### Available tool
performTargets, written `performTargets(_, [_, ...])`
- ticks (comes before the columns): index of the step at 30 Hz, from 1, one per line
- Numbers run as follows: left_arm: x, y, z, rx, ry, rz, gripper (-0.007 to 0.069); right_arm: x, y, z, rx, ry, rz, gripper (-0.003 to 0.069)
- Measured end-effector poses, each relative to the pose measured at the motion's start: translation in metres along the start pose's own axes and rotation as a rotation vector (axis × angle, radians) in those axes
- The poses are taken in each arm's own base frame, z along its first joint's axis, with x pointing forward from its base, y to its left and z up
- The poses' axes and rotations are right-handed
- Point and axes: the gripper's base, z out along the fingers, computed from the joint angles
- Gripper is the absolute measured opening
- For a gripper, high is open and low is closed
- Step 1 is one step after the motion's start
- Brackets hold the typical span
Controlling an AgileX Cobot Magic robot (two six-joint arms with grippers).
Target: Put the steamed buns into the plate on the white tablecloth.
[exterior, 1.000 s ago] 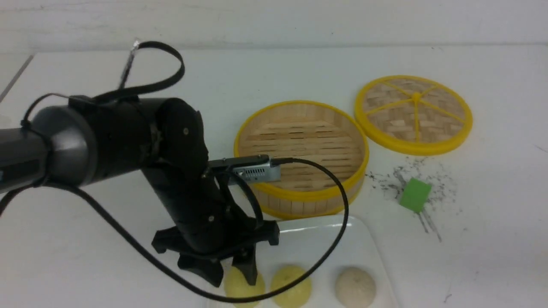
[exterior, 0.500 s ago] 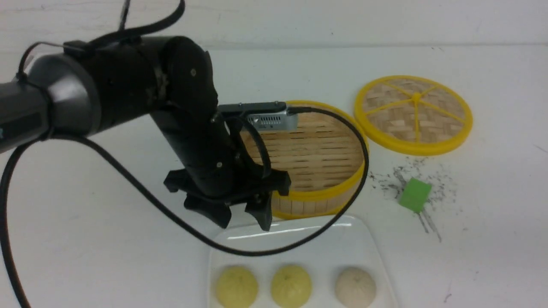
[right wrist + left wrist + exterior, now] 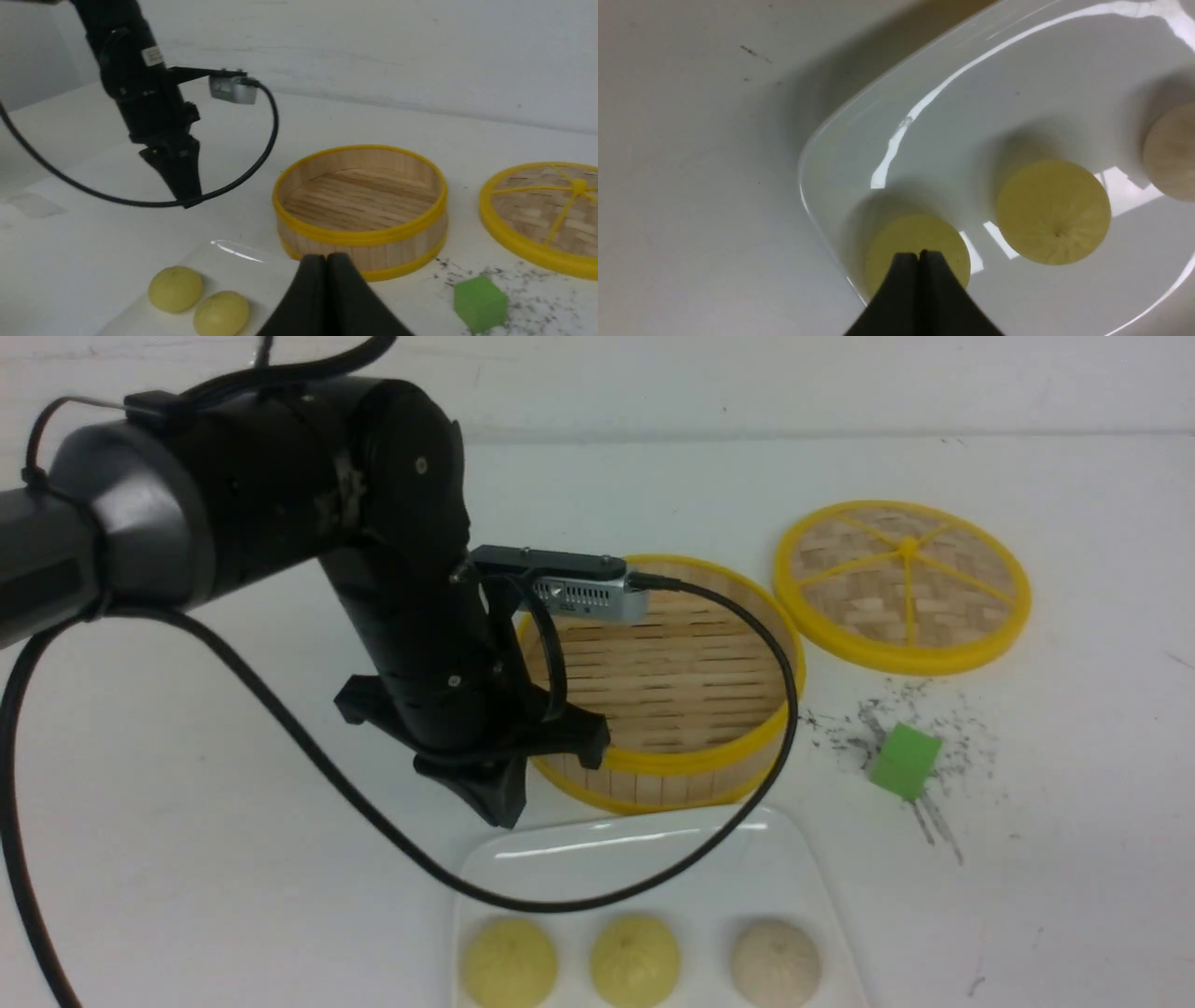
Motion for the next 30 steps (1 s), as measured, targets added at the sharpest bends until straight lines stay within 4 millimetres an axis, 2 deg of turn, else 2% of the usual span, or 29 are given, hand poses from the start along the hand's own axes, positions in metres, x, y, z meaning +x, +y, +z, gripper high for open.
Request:
performTargets(3, [0.0,0.0,0.0,-0.004,-0.002,0.004,0.0002,0.011,0.004,0.007,-0.045,0.052,0.0,0.0001])
performTargets(9, [-0.001,0.001,0.0,-0.006,-0.007,0.007,0.0002,0.019,0.013,0.007,-0.149,0.131,0.012,0.0001])
performTargets(16, [-0.002,0.0,0.0,-0.004,-0.025,0.007,0.0002,0.016,0.012,0.008,-0.139,0.09,-0.052,0.0003])
performTargets(30, [-0.005,0.001,-0.001,-0.015,-0.057,0.015,0.0017,0.016,0.012,0.008,-0.136,0.087,-0.059,0.0016])
